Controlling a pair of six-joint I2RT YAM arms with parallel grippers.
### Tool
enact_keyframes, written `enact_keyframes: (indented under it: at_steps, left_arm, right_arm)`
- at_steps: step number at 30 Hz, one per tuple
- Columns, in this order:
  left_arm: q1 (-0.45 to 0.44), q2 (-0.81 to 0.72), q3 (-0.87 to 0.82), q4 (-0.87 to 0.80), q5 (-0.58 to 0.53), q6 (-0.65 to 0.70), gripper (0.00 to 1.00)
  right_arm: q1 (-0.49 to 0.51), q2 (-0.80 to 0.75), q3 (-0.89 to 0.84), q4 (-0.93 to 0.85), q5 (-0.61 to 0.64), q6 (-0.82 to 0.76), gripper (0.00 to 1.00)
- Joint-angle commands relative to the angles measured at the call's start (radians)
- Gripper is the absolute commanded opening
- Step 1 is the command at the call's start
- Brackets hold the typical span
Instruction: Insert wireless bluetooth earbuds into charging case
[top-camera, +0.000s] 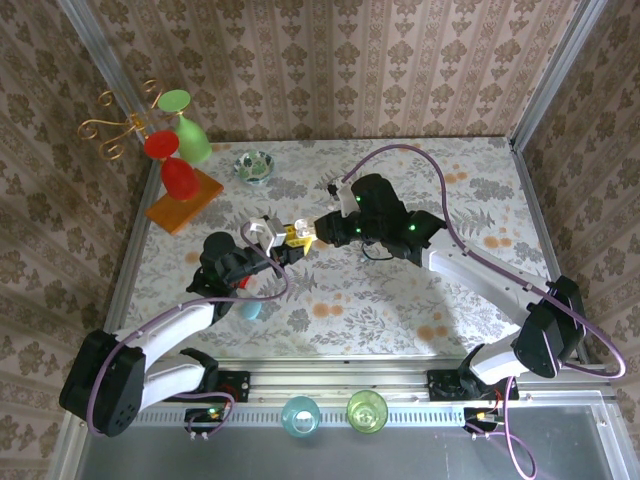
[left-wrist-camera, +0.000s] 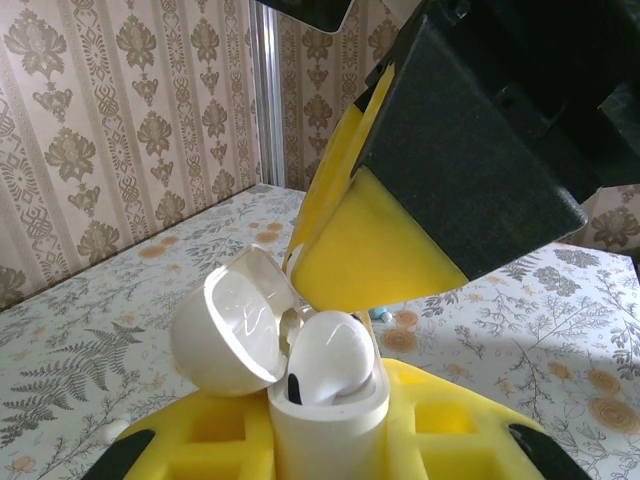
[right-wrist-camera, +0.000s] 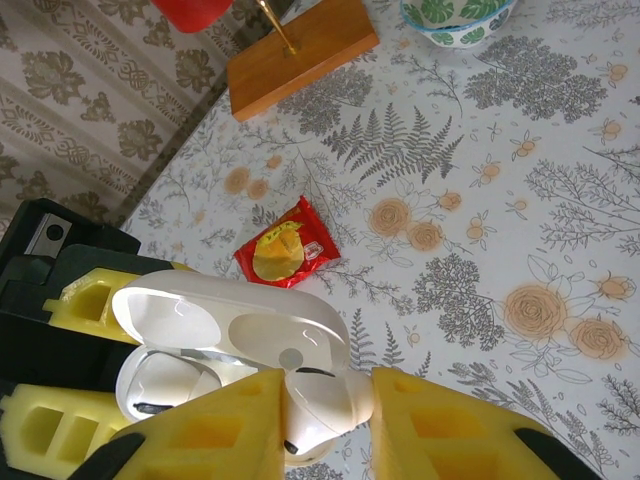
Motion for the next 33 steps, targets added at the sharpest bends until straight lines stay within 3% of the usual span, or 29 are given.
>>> enact_keyframes:
  at_steps: [1,7,10,15,22,33]
  left_arm:
    - [-0.006,-0.017,0.028,0.047,0.004,-0.017,0.00]
    - [-0.006,-0.016,0.024,0.048,-0.024,-0.013,0.00]
    - [-0.006,-0.012,0.021,0.052,-0.031,-0.010,0.00]
    - [-0.004,-0.012,0.019,0.055,-0.033,-0.007,0.00]
    - [-0.004,-0.022,0.021,0.054,-0.024,-0.010,0.00]
    - [-0.004,-0.012,0.030,0.064,0.028,-0.023,0.00]
  right_arm:
    - [0.005,0.005,-0.006,0.011,0.005,-0.007,0.35]
    - [0.003,-0.036,-0.005,0.006,0.048,0.001,0.57]
    - [-0.002,-0.056,-0.023,0.023,0.072,0.019,0.63]
    - [-0.039,-0.105,-0.075,0.070,0.077,0.088,0.61]
    - [-0.084,-0.099,-0.119,0.076,0.055,0.123,0.48]
    - [-0.086,-0.028,-0.077,0.080,-0.018,0.113,0.48]
